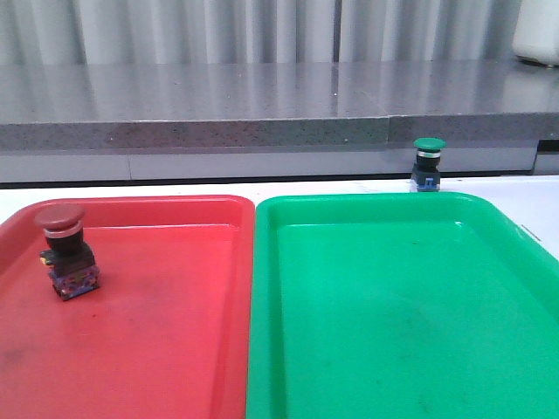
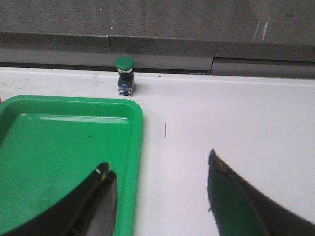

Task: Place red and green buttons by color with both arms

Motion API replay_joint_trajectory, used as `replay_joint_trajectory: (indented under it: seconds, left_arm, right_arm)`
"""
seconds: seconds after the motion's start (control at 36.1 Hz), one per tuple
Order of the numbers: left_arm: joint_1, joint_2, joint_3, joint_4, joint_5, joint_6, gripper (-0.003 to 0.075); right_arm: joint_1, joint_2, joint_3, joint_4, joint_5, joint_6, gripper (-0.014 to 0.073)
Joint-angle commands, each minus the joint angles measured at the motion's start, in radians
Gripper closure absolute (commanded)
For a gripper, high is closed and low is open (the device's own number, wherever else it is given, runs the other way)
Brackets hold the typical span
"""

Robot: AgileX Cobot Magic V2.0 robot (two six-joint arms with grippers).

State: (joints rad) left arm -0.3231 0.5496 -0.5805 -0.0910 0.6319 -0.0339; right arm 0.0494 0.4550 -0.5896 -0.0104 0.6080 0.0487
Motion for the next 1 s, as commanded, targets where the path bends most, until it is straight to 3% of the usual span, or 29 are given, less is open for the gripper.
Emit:
replay_joint_trajectory:
  seconds: [0.0,0.53,0.89,0.97]
  left_arm:
    - [-0.010,0.001,-0.026,-0.004,-0.065,0.000,0.0227]
    - [-0.010,0.001,-0.026,-0.004,-0.065,0.000,0.0227]
    - [-0.010,0.001,-0.026,-0.004,-0.065,0.000,0.0227]
    - [-0.010,0.001,-0.026,-0.004,-0.067,0.000,0.0227]
  right_arm:
    - [-0.006,0.015,-0.033,-0.008,-0.072,-0.007,0.0158]
    - [-0.006,0.028,-0.055,-0.008,-0.127,-0.009,0.0158]
    - [0.006,0.343,-0.406,0.024,0.105,-0.049,0.0153]
    - [0.006,0.458,-0.483,0.031,0.110,-0.049,0.0110]
